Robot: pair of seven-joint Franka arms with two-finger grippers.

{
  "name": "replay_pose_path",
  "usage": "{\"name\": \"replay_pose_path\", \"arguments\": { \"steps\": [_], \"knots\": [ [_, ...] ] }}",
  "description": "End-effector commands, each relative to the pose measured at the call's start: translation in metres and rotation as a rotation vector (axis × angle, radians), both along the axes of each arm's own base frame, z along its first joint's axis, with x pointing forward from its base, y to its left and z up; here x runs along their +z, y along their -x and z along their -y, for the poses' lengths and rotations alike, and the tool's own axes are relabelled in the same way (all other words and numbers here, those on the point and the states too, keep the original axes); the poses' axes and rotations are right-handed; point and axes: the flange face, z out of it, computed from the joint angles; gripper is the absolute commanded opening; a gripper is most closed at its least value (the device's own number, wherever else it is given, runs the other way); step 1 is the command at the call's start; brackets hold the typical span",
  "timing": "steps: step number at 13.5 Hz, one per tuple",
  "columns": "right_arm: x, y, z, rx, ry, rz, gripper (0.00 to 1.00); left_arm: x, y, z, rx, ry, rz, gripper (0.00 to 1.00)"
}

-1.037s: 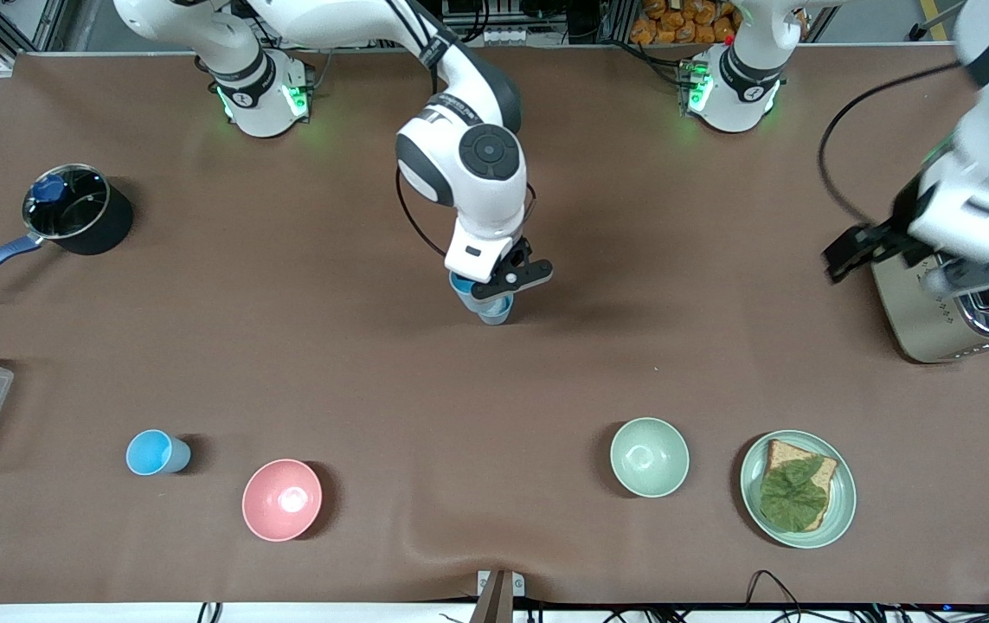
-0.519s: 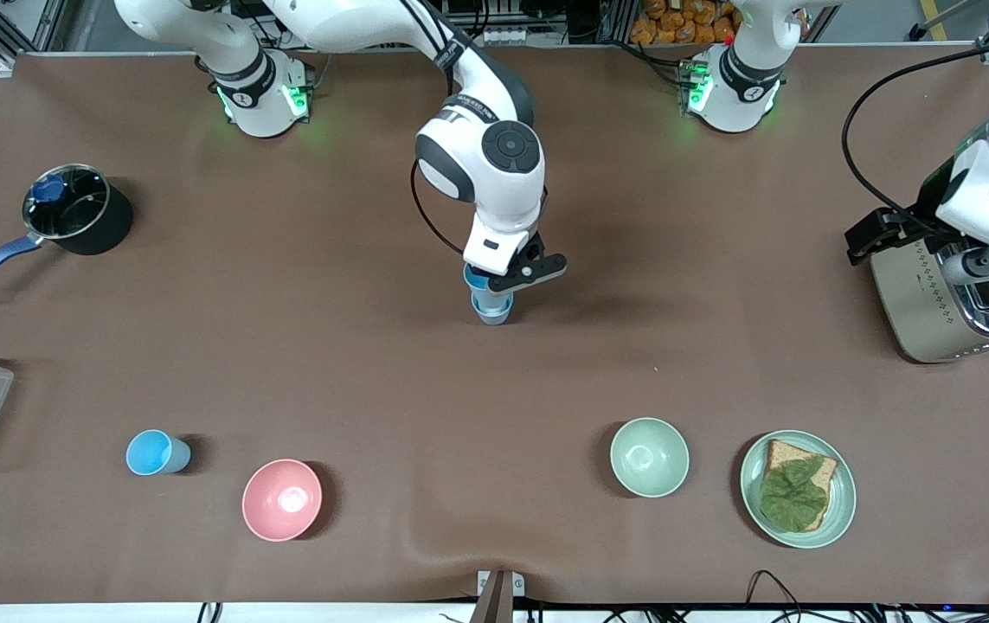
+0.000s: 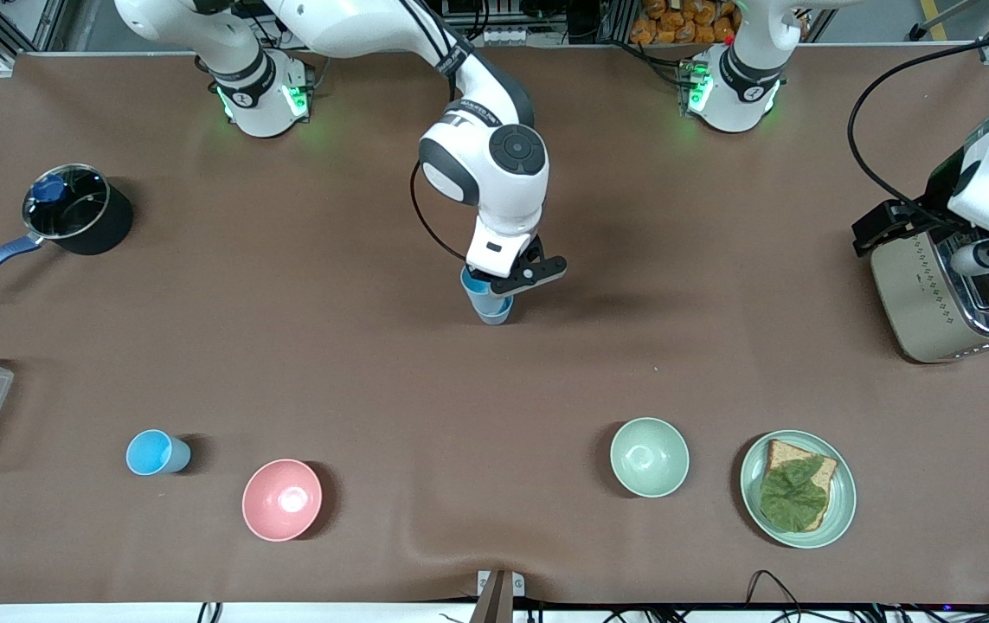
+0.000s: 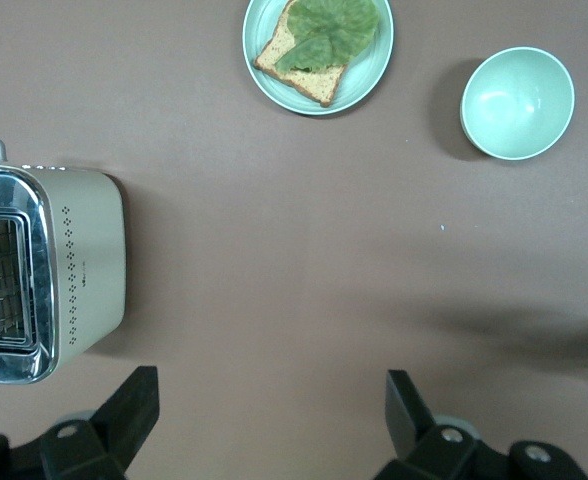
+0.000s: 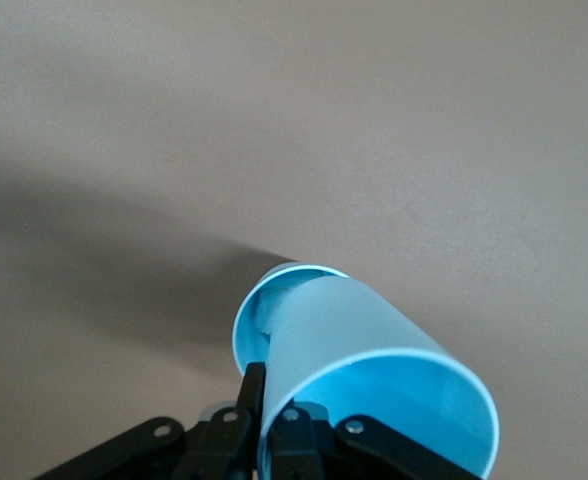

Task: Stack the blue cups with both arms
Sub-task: 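Lower the stacked blue cups onto the table middle with the right gripper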

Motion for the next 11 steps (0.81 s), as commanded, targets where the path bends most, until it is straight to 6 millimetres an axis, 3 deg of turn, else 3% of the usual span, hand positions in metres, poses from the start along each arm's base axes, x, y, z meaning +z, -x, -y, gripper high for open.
{"name": "replay_pose_path", "arguments": {
  "steps": [1,4,5,8,11],
  "knots": [
    [0.004,-0.001,-0.004,-0.010,0.012,0.034,1.00,0.007,0.011,-0.010,-0.011,0.041,0.003,1.00],
    [0.021,-0.010,0.006,-0.072,0.003,0.037,1.00,0.008,0.010,-0.011,-0.052,0.041,-0.004,1.00],
    [0.039,-0.017,0.020,-0.099,0.016,0.028,1.00,0.015,0.009,-0.008,-0.058,0.043,0.009,1.00],
    [0.090,-0.052,0.075,-0.111,0.006,-0.006,1.00,0.021,0.004,0.002,-0.075,0.042,0.004,1.00],
    [0.132,-0.087,0.157,-0.050,-0.021,-0.113,1.00,0.028,0.002,0.007,-0.085,0.032,-0.006,1.00]
  ]
}}
